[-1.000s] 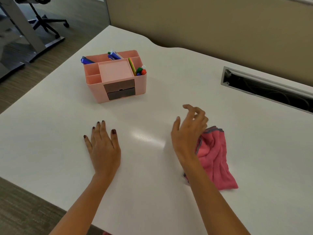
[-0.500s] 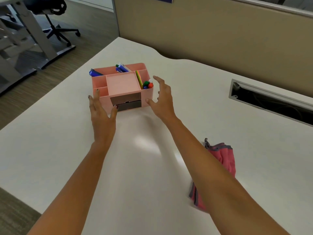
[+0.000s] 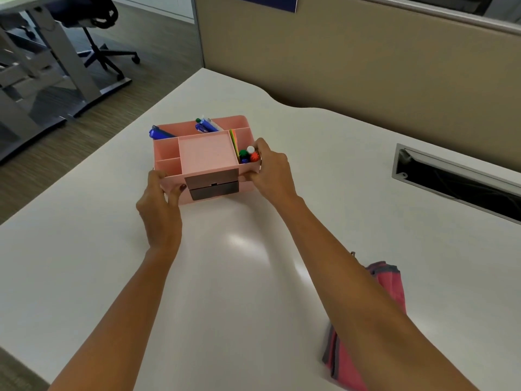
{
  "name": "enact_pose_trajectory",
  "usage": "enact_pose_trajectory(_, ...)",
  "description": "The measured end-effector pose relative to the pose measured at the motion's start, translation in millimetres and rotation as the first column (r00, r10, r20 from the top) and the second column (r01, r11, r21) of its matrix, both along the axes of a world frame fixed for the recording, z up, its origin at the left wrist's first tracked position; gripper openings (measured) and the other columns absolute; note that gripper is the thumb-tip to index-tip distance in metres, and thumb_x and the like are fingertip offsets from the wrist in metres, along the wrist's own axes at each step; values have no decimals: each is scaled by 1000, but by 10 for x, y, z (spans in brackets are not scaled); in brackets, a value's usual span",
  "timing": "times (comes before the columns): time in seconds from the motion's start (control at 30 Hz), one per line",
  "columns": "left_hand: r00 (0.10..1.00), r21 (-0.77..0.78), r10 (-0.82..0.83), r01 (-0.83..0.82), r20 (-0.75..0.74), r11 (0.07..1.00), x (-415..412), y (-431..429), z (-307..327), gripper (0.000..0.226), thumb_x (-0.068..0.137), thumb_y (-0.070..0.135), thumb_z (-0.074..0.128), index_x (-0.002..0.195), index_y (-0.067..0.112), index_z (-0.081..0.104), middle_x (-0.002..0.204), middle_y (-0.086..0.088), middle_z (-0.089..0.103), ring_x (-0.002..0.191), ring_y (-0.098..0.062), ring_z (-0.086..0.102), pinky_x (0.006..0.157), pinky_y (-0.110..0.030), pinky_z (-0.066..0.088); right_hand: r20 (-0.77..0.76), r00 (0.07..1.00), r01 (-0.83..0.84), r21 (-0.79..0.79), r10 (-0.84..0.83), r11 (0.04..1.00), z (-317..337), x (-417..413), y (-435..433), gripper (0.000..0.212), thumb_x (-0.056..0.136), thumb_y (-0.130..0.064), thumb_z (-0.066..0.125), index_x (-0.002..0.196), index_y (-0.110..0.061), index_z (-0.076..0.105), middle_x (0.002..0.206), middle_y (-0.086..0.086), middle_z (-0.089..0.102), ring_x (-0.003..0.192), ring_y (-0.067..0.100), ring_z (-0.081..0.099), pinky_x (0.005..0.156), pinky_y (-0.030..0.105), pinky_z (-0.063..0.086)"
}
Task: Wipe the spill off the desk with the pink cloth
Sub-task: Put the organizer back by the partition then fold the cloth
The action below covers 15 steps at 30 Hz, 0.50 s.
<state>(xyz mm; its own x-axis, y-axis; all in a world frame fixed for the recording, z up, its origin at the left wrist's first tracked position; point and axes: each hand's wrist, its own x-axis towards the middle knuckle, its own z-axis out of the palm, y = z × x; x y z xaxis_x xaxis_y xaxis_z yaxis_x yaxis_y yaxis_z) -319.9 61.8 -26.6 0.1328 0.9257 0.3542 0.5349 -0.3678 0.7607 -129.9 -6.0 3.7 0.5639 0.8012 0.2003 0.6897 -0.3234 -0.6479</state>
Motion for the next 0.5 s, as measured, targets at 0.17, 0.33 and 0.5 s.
enact_pose_trajectory(0.17, 1000, 99, -18, 21, -26, 995, 63, 59, 36, 32, 88, 26, 60, 114, 7, 55, 112, -15, 68, 94, -31, 68, 87, -32, 49, 18, 999, 26, 34, -26, 999, 10, 77, -94, 45, 78, -26, 77, 111, -12, 50, 108, 6, 68, 81, 24, 65, 73, 25, 52)
enact_pose_trajectory(0.33, 987, 154, -156, 149, 35, 977, 455, 76, 191, 33, 89, 35, 53, 110, 8, 56, 108, -12, 69, 89, -23, 68, 84, -30, 53, -25, 989, 149, 104, -147, 983, 147, 337, -331, 48, 78, -24, 77, 117, -11, 51, 111, 5, 67, 79, 16, 59, 84, 29, 54)
enact_pose_trajectory(0.5, 944, 162, -327, 316, 48, 935, 1140, 73, 291, 28, 92, 29, 55, 109, 7, 56, 109, -11, 69, 90, -22, 68, 83, -27, 54, -35, 954, 299, 144, -297, 943, 253, 814, -642, 38, 79, -23, 76, 107, -11, 53, 100, 1, 68, 71, 14, 55, 65, 9, 44)
